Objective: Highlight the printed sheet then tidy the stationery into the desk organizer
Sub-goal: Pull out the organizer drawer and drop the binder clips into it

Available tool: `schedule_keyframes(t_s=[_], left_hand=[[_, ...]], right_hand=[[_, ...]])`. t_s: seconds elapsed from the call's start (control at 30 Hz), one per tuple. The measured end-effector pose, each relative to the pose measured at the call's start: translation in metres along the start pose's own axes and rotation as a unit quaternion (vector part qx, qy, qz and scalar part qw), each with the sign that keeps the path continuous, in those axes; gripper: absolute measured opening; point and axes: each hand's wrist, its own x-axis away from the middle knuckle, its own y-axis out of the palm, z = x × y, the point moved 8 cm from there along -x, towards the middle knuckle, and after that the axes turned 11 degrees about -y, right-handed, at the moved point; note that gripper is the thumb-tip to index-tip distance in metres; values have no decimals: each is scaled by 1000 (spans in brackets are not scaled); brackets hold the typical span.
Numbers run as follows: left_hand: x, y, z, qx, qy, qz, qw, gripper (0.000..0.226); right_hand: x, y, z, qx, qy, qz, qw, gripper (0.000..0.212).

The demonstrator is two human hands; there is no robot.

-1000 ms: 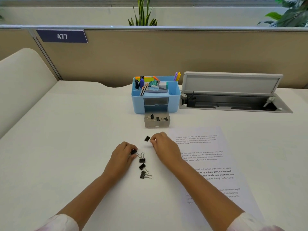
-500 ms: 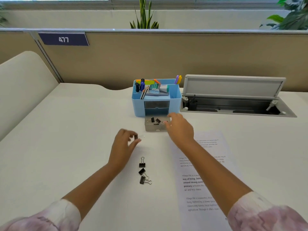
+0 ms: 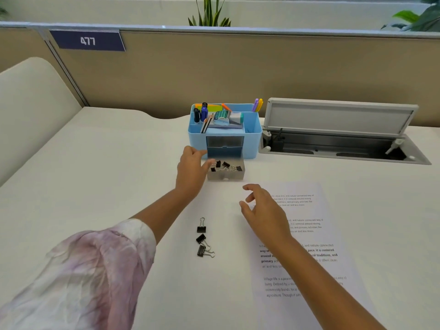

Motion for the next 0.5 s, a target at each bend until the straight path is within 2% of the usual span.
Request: schedule_keyframes(t_s=[0.13, 0.27, 0.43, 0.5], left_hand=[[23, -6, -21, -29, 51, -34, 998, 36], [52, -5, -42, -69, 96, -101, 988, 27], [88, 9, -55, -132, 192, -223, 947, 51], [95, 9, -58, -144, 205, -240, 938, 50]], right_hand=[[7, 15, -5, -43, -6, -43, 998, 23], [22, 42, -26, -63, -43, -105, 992, 13], [31, 68, -55, -26, -111, -170, 979, 28], [32, 71, -62, -11, -132, -178, 975, 28]])
